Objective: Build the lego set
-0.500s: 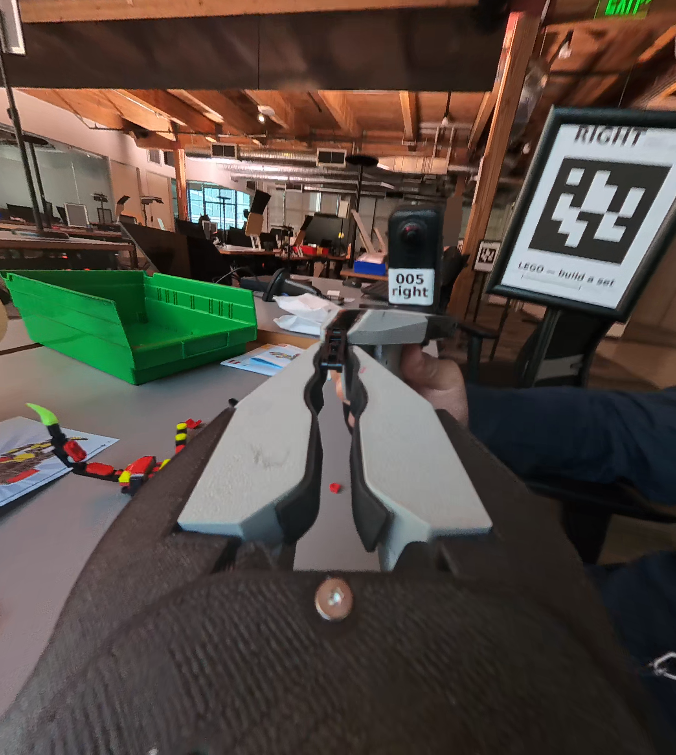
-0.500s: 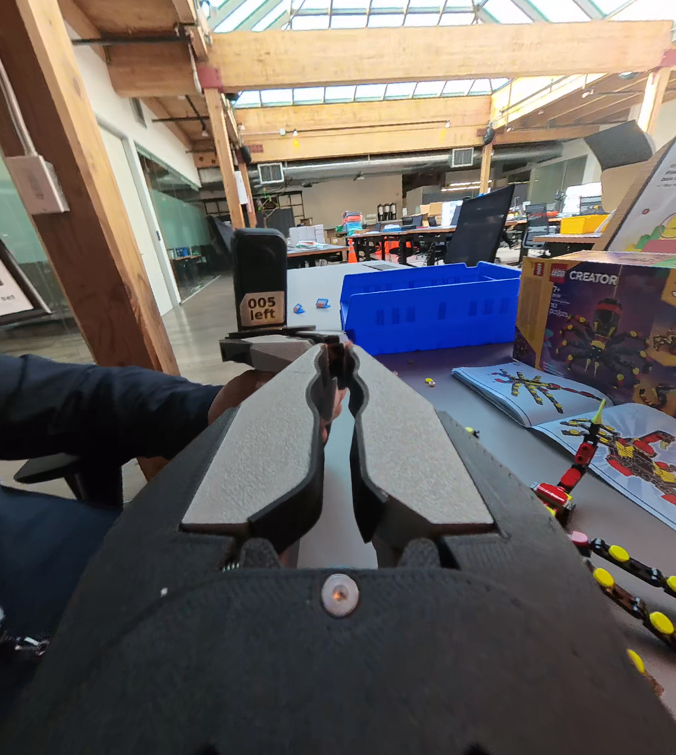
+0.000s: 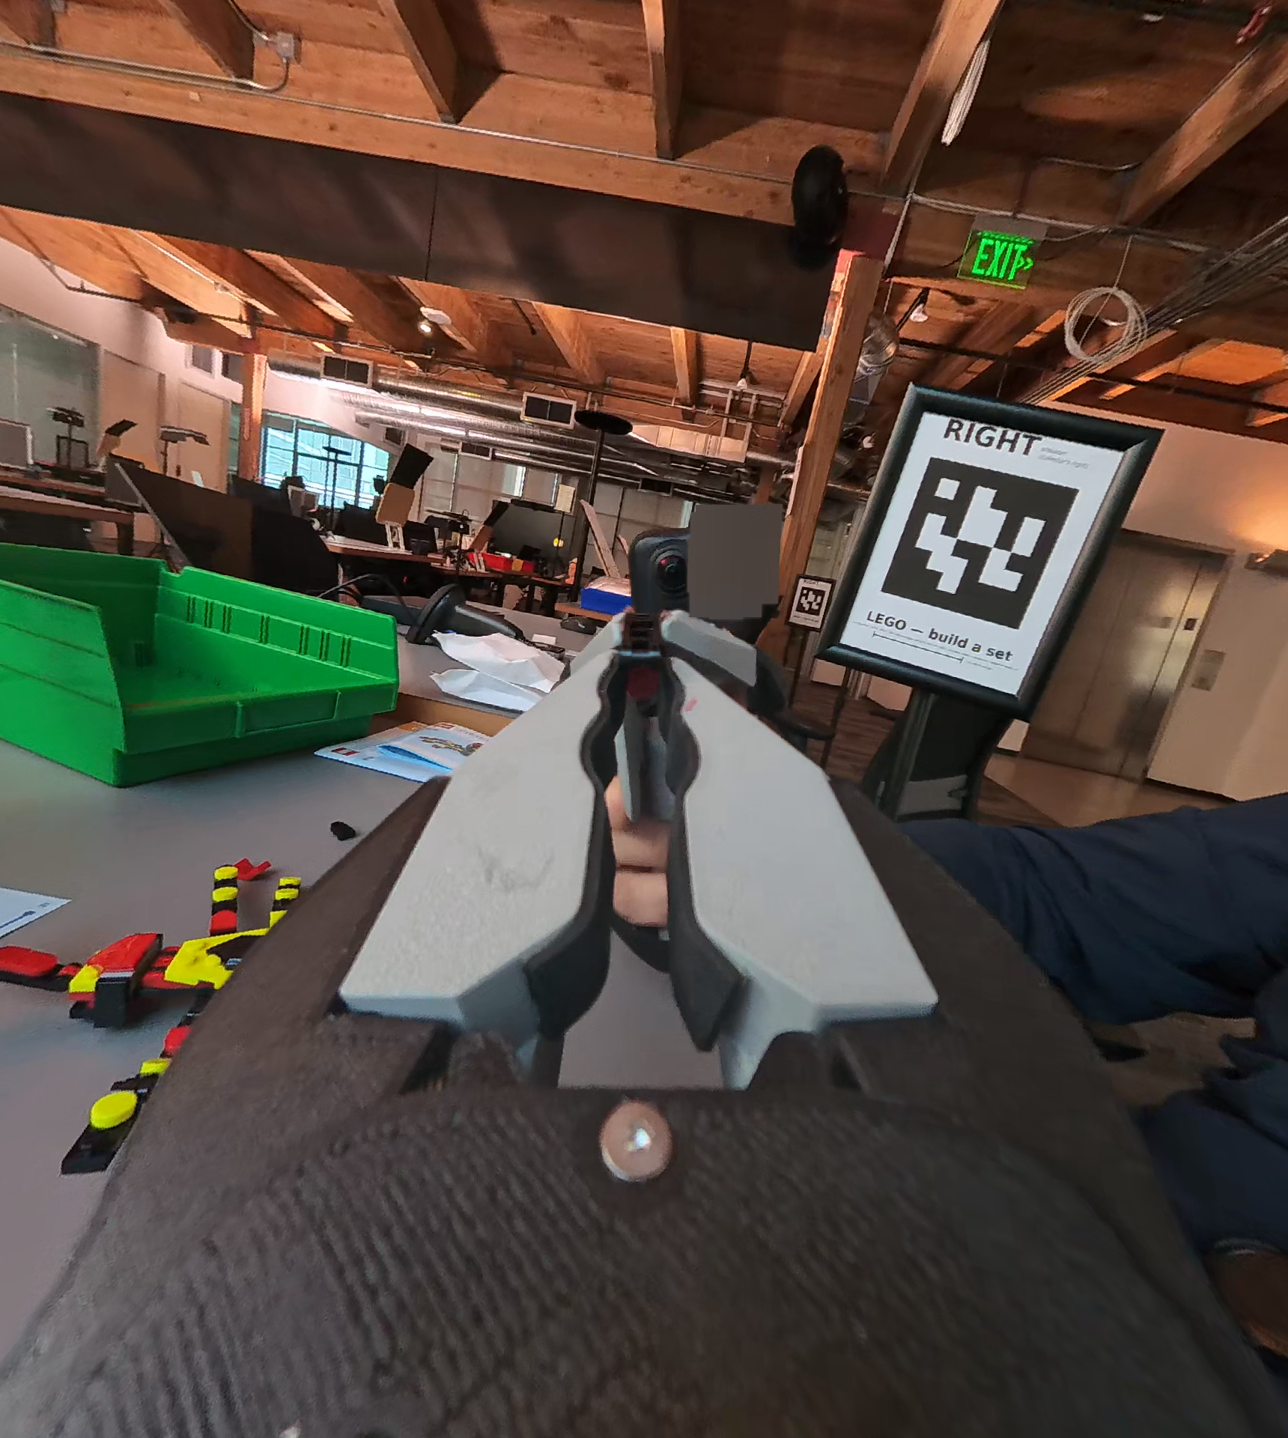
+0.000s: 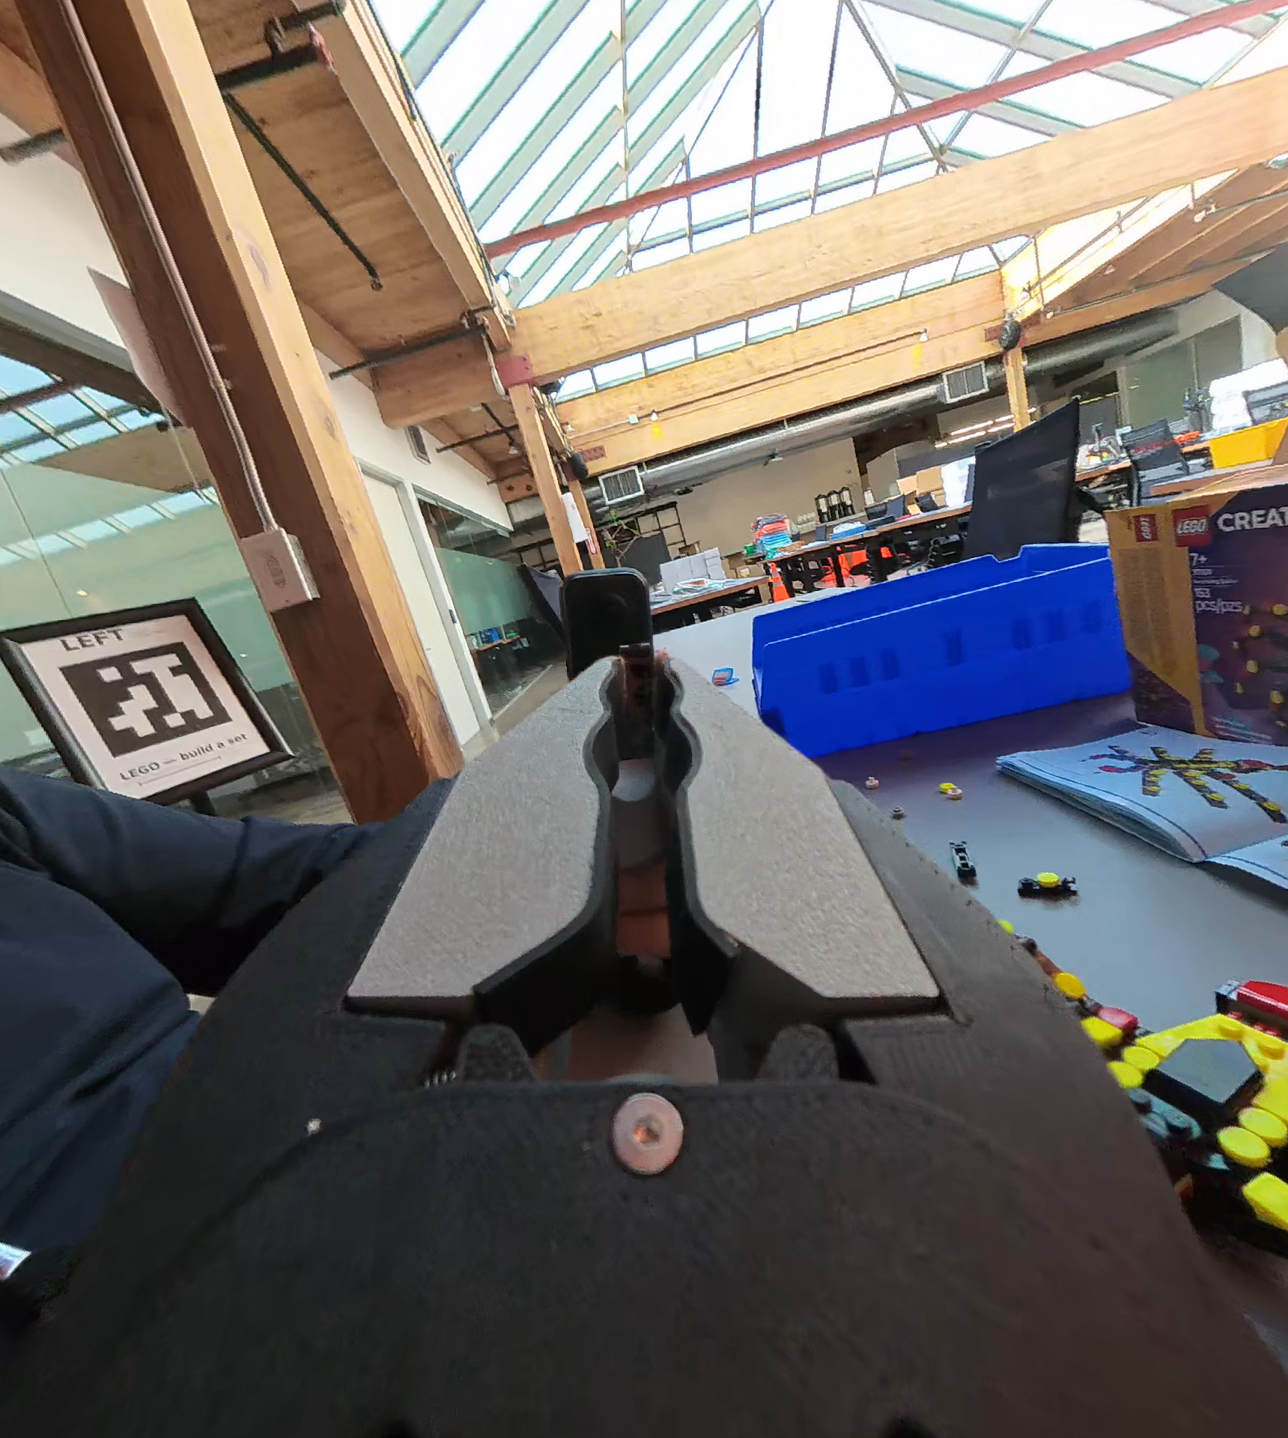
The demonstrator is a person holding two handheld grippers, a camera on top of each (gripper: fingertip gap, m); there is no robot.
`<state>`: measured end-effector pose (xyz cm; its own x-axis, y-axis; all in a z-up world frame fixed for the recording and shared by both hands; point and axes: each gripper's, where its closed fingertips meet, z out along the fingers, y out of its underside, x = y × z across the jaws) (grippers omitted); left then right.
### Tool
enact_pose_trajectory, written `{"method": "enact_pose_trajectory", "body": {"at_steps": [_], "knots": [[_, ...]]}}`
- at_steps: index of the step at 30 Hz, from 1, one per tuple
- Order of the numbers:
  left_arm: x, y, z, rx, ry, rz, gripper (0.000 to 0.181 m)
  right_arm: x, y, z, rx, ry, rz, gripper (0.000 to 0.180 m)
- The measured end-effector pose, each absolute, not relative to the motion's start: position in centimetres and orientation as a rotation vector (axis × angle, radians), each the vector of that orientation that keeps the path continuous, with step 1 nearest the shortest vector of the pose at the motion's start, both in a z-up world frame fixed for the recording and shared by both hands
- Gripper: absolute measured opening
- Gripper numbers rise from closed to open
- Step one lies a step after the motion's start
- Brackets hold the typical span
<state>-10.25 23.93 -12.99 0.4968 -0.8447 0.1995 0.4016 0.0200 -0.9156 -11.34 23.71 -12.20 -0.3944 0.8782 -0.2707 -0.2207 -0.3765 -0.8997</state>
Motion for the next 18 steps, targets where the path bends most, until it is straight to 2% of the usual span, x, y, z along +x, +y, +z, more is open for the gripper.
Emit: {"method": "enact_pose_trajectory", "body": {"at_steps": [8, 18], "knots": [[-10.14, 23.92, -12.94, -1.183, 0.463, -1.026, 0.005, -11.13, 23.78, -12.07, -1.019, -0.965, 2.037, 0.003], [-9.73, 24.27, -13.56, -1.235, 0.563, -0.878, 0.005, -10.90, 23.92, -12.82, -1.005, -1.224, 1.669, 0.003]]}}
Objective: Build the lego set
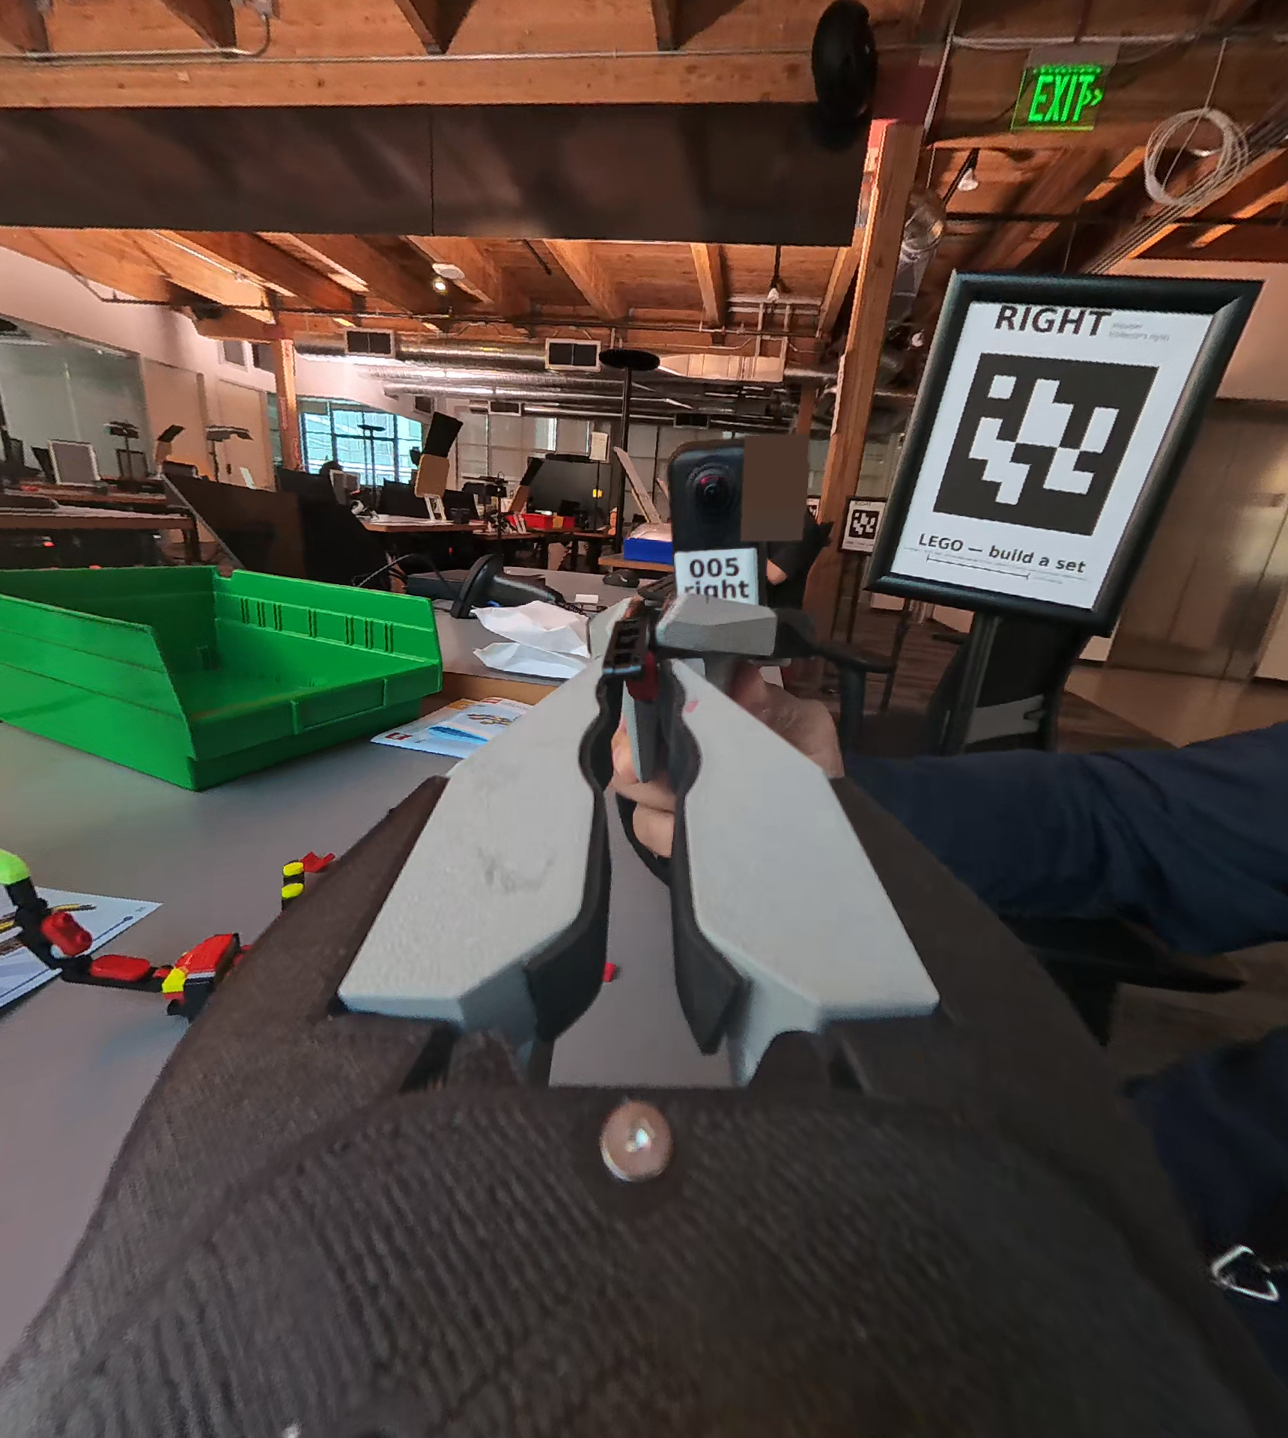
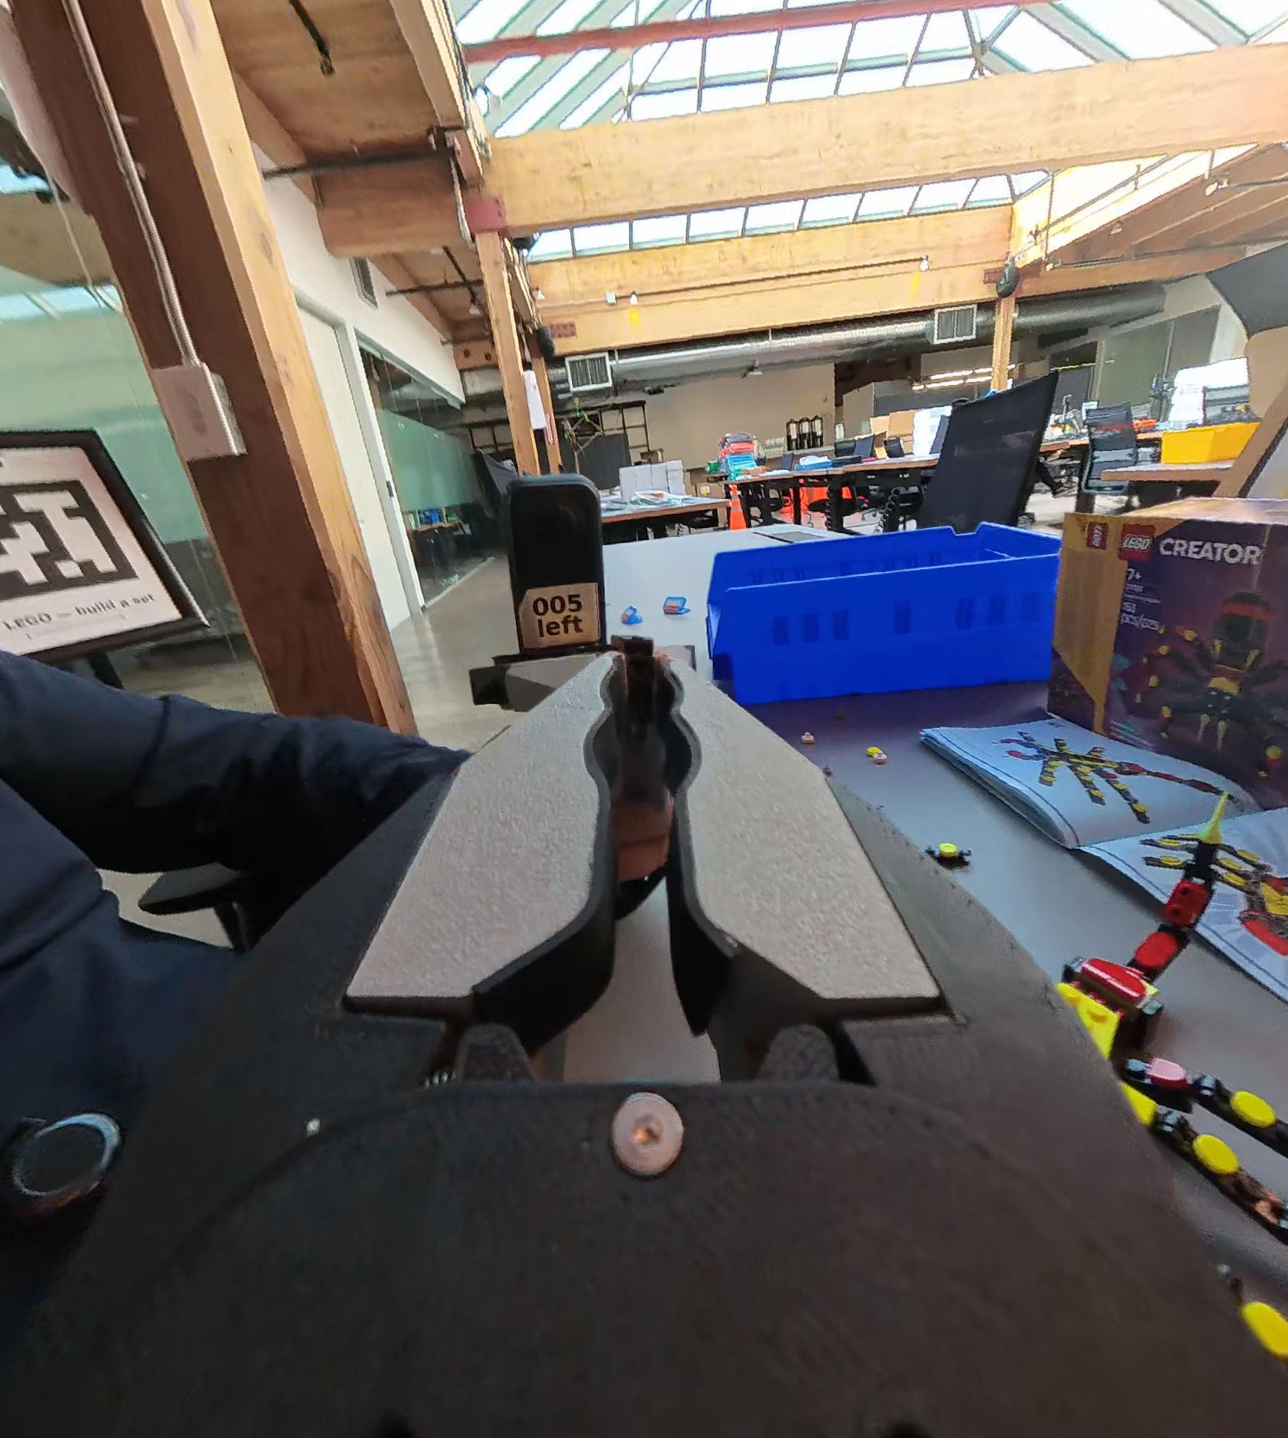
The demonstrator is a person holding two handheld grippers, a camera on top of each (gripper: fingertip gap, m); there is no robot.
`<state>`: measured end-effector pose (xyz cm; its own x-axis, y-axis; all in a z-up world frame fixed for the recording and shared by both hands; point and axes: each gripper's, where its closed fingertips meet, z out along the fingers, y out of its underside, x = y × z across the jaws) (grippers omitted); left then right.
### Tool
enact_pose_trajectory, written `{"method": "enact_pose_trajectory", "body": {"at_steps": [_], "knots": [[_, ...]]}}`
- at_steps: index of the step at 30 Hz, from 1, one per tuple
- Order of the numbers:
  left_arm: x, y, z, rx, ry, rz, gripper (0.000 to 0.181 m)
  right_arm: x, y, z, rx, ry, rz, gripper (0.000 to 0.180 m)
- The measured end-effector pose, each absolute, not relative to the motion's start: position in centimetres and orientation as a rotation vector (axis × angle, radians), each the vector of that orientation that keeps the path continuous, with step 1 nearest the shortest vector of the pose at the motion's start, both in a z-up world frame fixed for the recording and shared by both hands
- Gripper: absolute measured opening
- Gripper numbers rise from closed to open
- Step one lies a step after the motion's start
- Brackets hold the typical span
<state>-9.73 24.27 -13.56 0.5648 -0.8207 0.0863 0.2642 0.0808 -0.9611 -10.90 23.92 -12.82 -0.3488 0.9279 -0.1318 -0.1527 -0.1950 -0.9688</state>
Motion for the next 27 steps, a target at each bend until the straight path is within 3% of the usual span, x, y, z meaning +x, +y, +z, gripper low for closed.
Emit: {"method": "enact_pose_trajectory", "body": {"at_steps": [9, 11, 21, 27], "knots": [[-8.3, 23.6, -13.8, -1.245, 0.660, -0.820, 0.012, -10.8, 22.6, -12.8, -0.949, -1.359, 1.529, 0.003], [-8.3, 23.4, -13.6, -1.232, 0.658, -0.825, 0.005, -10.8, 22.0, -12.6, -0.935, -1.370, 1.539, 0.003], [-9.0, 24.2, -13.8, -1.247, 0.516, -0.883, 0.005, -11.5, 22.9, -12.8, -1.035, -1.253, 1.546, 0.002], [-9.3, 24.2, -13.4, -1.216, 0.413, -1.044, 0.005, -11.6, 23.3, -12.3, -1.086, -1.095, 1.790, 0.003]]}}
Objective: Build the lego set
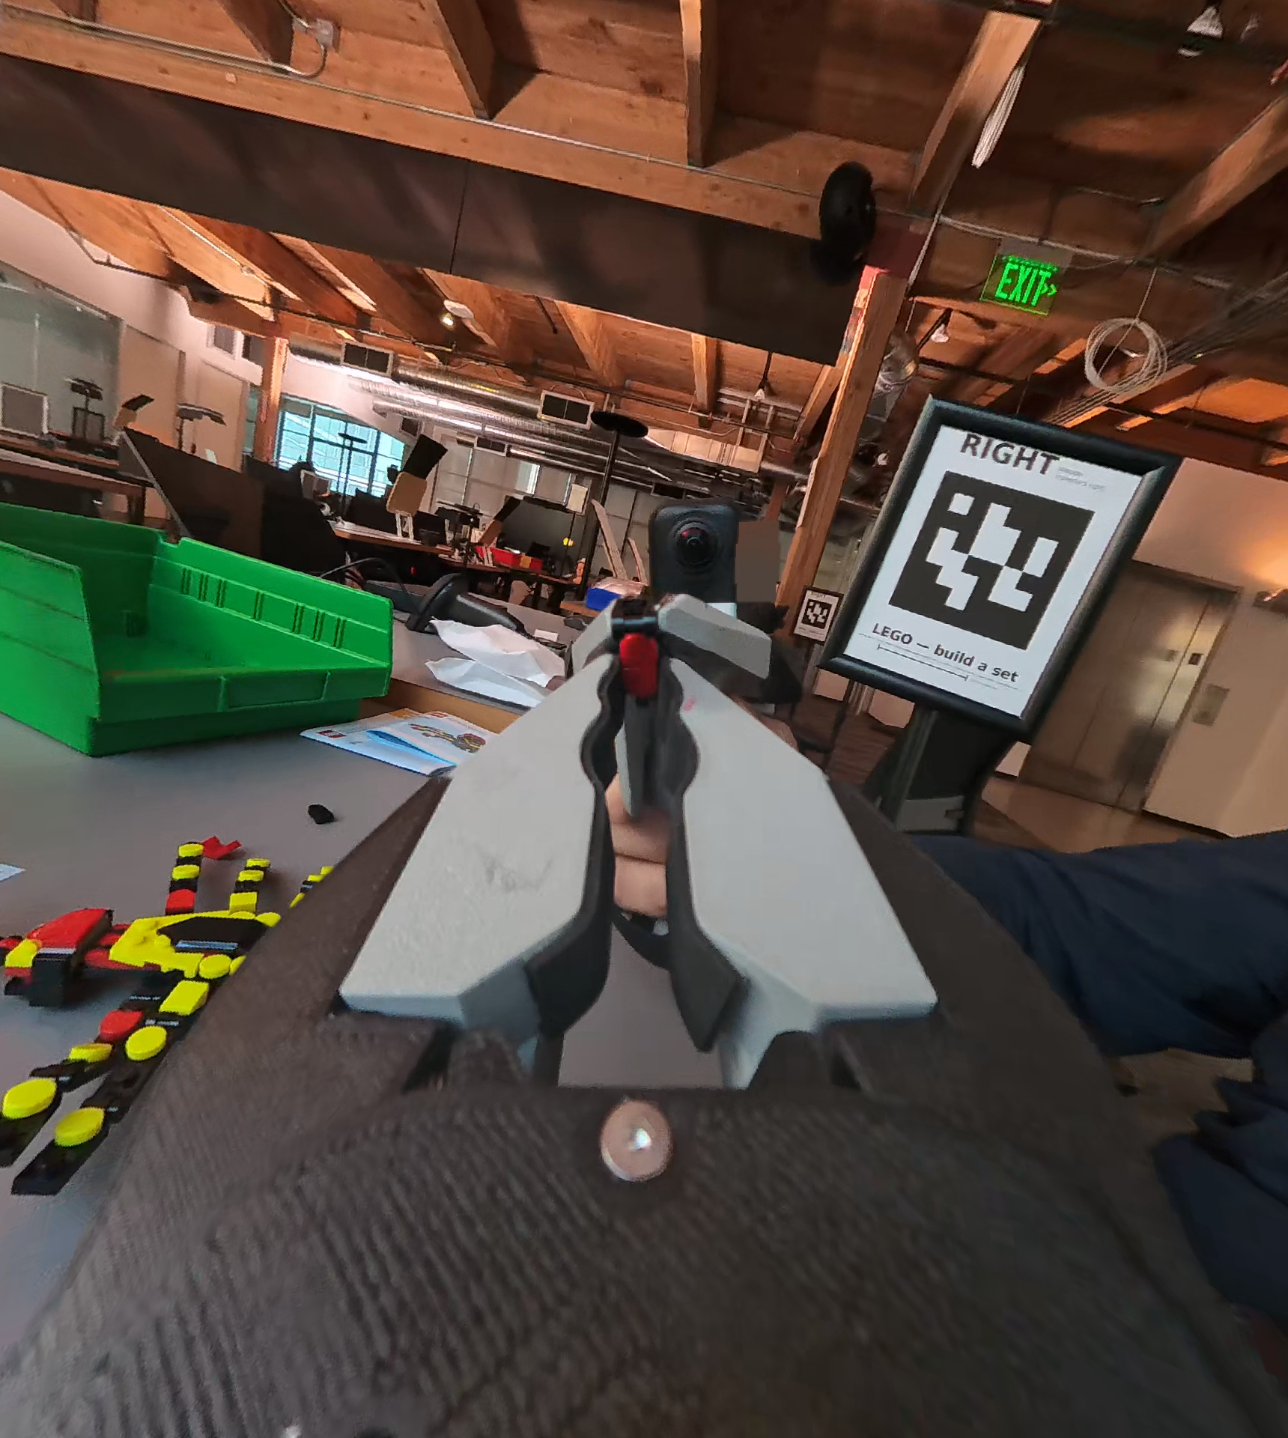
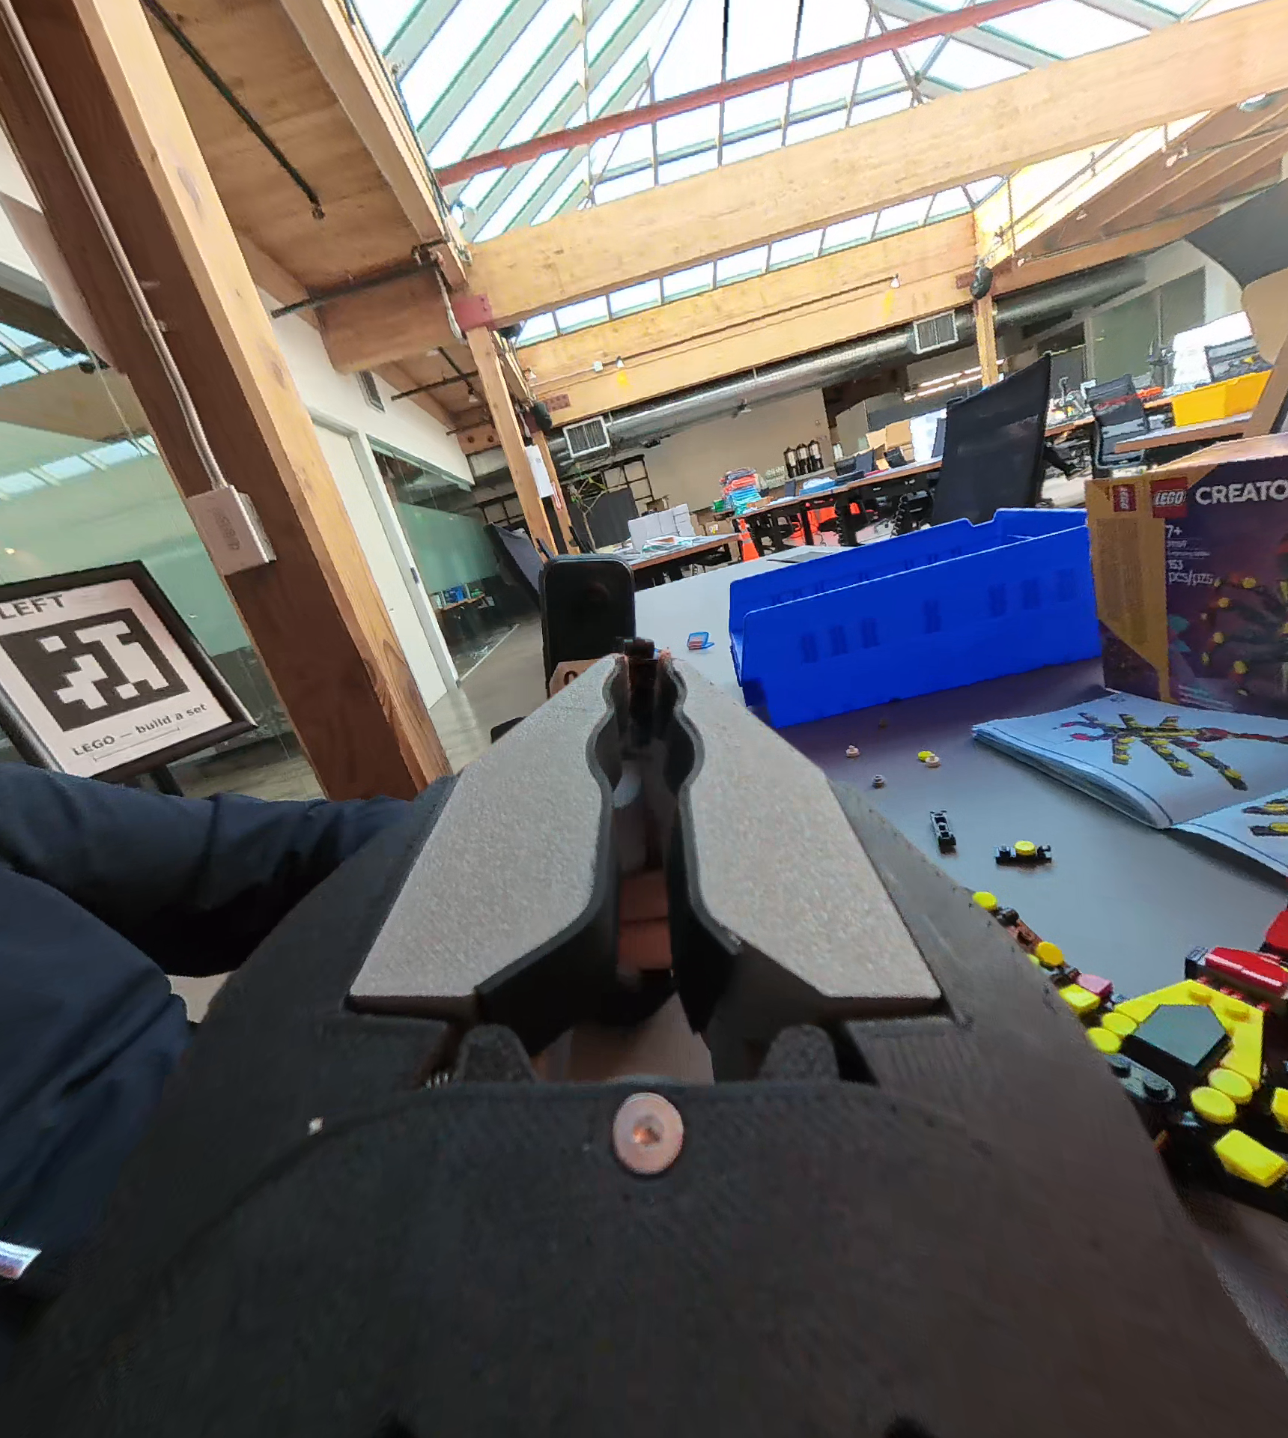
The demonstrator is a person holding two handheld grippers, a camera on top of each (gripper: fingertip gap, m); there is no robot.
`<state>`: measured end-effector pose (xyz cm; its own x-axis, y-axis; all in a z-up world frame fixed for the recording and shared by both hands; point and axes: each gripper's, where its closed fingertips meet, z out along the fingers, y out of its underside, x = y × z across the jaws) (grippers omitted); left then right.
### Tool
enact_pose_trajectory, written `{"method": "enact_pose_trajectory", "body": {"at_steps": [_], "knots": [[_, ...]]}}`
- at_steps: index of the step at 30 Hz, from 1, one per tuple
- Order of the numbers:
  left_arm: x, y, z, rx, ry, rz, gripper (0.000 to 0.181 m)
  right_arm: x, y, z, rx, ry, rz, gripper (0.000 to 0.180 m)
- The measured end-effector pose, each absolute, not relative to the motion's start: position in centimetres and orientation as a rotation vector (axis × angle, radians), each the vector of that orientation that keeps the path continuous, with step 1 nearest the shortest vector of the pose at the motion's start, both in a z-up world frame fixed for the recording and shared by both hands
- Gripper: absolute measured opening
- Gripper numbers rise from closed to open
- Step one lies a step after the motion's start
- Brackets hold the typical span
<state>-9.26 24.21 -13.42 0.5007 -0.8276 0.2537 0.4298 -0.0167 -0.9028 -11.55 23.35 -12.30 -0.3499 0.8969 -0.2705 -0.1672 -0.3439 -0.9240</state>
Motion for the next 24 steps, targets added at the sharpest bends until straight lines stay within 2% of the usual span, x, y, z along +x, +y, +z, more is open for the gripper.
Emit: {"method": "enact_pose_trajectory", "body": {"at_steps": [7, 11, 14, 21, 24], "knots": [[-9.0, 24.0, -13.3, -1.212, 0.451, -1.136, 0.005, -11.3, 23.4, -12.3, -1.062, -1.151, 1.702, 0.002], [-8.9, 23.9, -13.6, -1.254, 0.573, -0.952, 0.005, -10.8, 23.5, -12.2, -1.003, -1.232, 1.577, 0.002], [-9.3, 23.5, -12.6, -1.240, 0.618, -0.882, 0.021, -9.9, 24.0, -11.7, -0.971, -1.258, 1.536, 0.003], [-9.1, 23.1, -12.6, -1.309, 0.738, -0.898, 0.032, -9.9, 23.5, -12.5, -0.953, -1.357, 1.499, 0.003], [-9.4, 22.6, -13.0, -1.352, 0.892, -0.751, 0.032, -10.0, 23.6, -13.1, -0.975, -1.386, 1.522, 0.003]]}}
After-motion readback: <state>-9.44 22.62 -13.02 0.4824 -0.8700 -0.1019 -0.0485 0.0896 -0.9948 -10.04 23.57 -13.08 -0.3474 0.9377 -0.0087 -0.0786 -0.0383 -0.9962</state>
